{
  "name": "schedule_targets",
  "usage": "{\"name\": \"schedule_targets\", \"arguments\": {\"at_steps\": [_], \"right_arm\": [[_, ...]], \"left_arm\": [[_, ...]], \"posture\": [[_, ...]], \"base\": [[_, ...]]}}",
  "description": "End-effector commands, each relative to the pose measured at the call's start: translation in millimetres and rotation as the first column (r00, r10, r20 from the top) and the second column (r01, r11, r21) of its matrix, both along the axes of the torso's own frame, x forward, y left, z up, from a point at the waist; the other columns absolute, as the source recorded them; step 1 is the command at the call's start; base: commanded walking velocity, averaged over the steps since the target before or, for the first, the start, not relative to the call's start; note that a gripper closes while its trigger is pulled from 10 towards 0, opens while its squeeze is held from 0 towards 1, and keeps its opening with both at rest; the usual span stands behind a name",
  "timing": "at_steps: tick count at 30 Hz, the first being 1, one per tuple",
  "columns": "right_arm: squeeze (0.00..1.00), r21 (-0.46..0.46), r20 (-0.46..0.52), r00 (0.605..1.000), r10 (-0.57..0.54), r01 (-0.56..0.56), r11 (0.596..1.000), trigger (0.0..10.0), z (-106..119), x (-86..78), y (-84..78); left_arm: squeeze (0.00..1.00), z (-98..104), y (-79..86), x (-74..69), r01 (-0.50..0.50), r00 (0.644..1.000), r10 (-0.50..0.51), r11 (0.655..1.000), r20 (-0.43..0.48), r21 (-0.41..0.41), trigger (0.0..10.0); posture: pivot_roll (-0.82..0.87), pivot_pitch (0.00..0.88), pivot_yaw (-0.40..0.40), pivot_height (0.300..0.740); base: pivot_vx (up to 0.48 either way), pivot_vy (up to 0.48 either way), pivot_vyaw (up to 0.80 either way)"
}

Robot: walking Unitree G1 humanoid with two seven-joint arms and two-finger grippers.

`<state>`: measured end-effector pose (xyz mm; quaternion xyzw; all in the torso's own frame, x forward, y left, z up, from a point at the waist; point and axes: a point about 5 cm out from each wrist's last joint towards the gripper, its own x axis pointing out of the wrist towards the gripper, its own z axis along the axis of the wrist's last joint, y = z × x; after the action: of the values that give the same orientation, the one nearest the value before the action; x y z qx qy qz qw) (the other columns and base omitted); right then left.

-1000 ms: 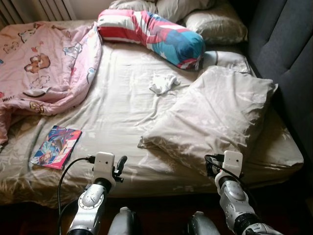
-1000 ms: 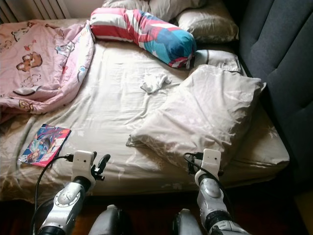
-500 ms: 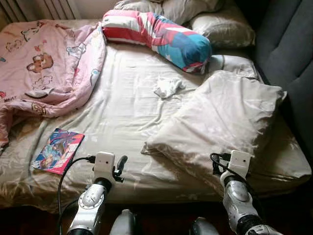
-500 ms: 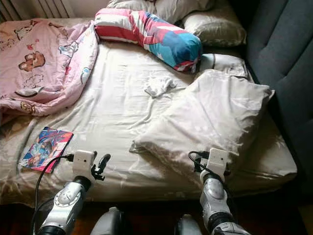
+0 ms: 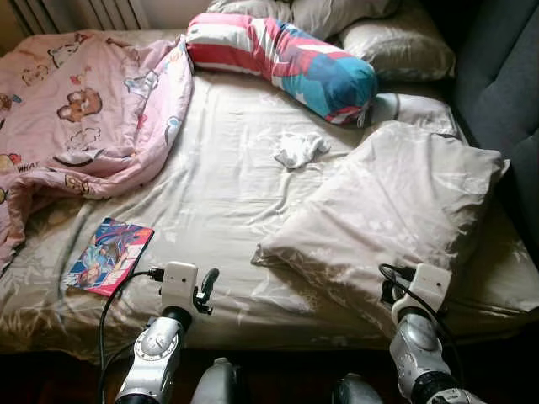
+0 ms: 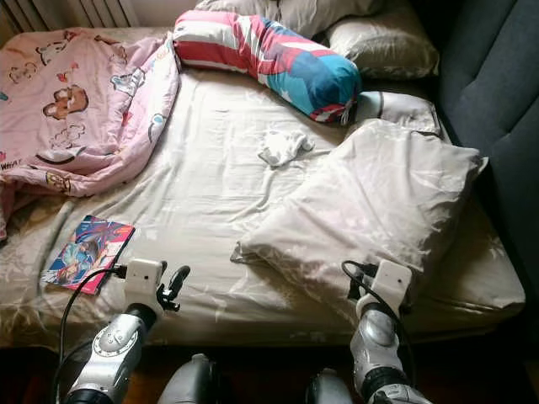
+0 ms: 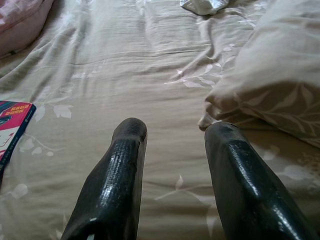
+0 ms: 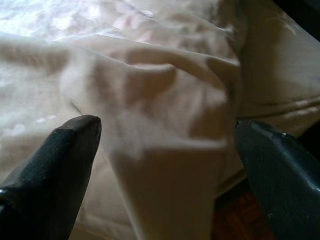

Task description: Clean up the room

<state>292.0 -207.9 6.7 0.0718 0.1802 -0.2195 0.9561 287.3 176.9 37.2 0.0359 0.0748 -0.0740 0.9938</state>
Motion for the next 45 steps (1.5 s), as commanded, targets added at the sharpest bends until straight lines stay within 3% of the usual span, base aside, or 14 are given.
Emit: {"name": "schedule_targets", "arguments": {"at_steps": [1, 2, 3, 7, 8, 9, 10, 20, 28, 39, 45], "right_arm": [[0.74, 0.015, -0.043, 0.999, -0.003, 0.004, 1.000, 10.0, -6, -4.6, -1.6], [0.74, 0.015, -0.048, 0.999, 0.000, 0.000, 1.000, 10.0, -6, -4.5, -1.8], [1.00, 0.029, -0.043, 0.999, 0.000, 0.001, 1.000, 10.0, -6, -3.6, -2.6], [1.00, 0.038, -0.031, 0.999, 0.027, -0.026, 0.999, 10.0, -2, 1.5, -2.3], [0.41, 0.035, -0.030, 0.999, 0.033, -0.032, 0.999, 10.0, -1, 2.4, -2.2], [0.41, 0.031, -0.031, 0.999, 0.039, -0.038, 0.999, 10.0, 0, 3.3, -2.3], [0.00, 0.031, -0.030, 0.999, 0.044, -0.044, 0.999, 10.0, 1, 4.3, -2.7], [0.00, 0.159, -0.033, 0.999, -0.038, 0.042, 0.986, 10.0, 4, 8.3, -15.0], [0.00, 0.241, 0.000, 1.000, -0.010, 0.010, 0.970, 10.0, 3, 9.8, -8.7], [0.00, 0.295, -0.013, 1.000, -0.019, 0.022, 0.955, 10.0, -4, 4.2, -4.8], [0.00, 0.330, -0.052, 0.998, -0.044, 0.059, 0.942, 10.0, -12, -2.4, -1.7]], "left_arm": [[0.00, -4, 2.8, -4.7, 0.002, 1.000, -0.002, 1.000, -0.022, 0.007, 10.0], [0.00, -4, 2.9, -4.7, 0.002, 1.000, -0.002, 1.000, -0.022, 0.007, 10.0], [0.00, -4, 3.0, -4.6, 0.003, 1.000, -0.003, 1.000, -0.021, 0.009, 10.0], [0.00, -3, 3.8, -4.4, 0.005, 1.000, -0.005, 1.000, -0.019, 0.011, 10.0], [0.00, -3, 4.0, -4.4, 0.005, 1.000, -0.005, 1.000, -0.019, 0.012, 10.0], [0.00, -3, 4.2, -4.5, 0.005, 1.000, -0.005, 1.000, -0.019, 0.013, 10.0], [0.00, -3, 4.3, -4.4, 0.005, 1.000, -0.005, 1.000, -0.019, 0.013, 10.0], [0.00, 1, 11.7, -7.7, 0.011, 1.000, -0.011, 0.999, -0.013, 0.035, 10.0], [0.00, 11, 22.9, -18.0, 0.028, 1.000, -0.029, 0.996, 0.010, 0.090, 10.0], [0.00, 29, 25.6, -35.6, 0.051, 0.998, -0.056, 0.991, 0.038, 0.127, 10.0], [0.00, 31, 27.4, -49.1, 0.053, 0.998, -0.057, 0.989, 0.027, 0.135, 10.0]], "posture": [[0.01, 0.197, 0.051, 0.662], [0.01, 0.197, 0.051, 0.662], [0.02, 0.198, 0.053, 0.662], [0.02, 0.198, 0.056, 0.662], [0.02, 0.199, 0.057, 0.662], [0.02, 0.199, 0.057, 0.662], [0.02, 0.199, 0.058, 0.662], [0.06, 0.216, 0.091, 0.662], [0.10, 0.280, 0.131, 0.662], [0.13, 0.335, 0.146, 0.662], [0.12, 0.309, 0.138, 0.662]], "base": [[0.000, 0.000, 0.00], [0.000, 0.000, 0.00], [0.000, 0.000, 0.00], [0.000, 0.000, 0.00], [0.000, 0.000, 0.00], [0.000, 0.000, 0.00], [0.000, 0.000, 0.00], [0.000, 0.000, 0.00], [0.000, 0.000, 0.00], [0.000, 0.000, 0.00], [0.000, 0.000, 0.00]]}}
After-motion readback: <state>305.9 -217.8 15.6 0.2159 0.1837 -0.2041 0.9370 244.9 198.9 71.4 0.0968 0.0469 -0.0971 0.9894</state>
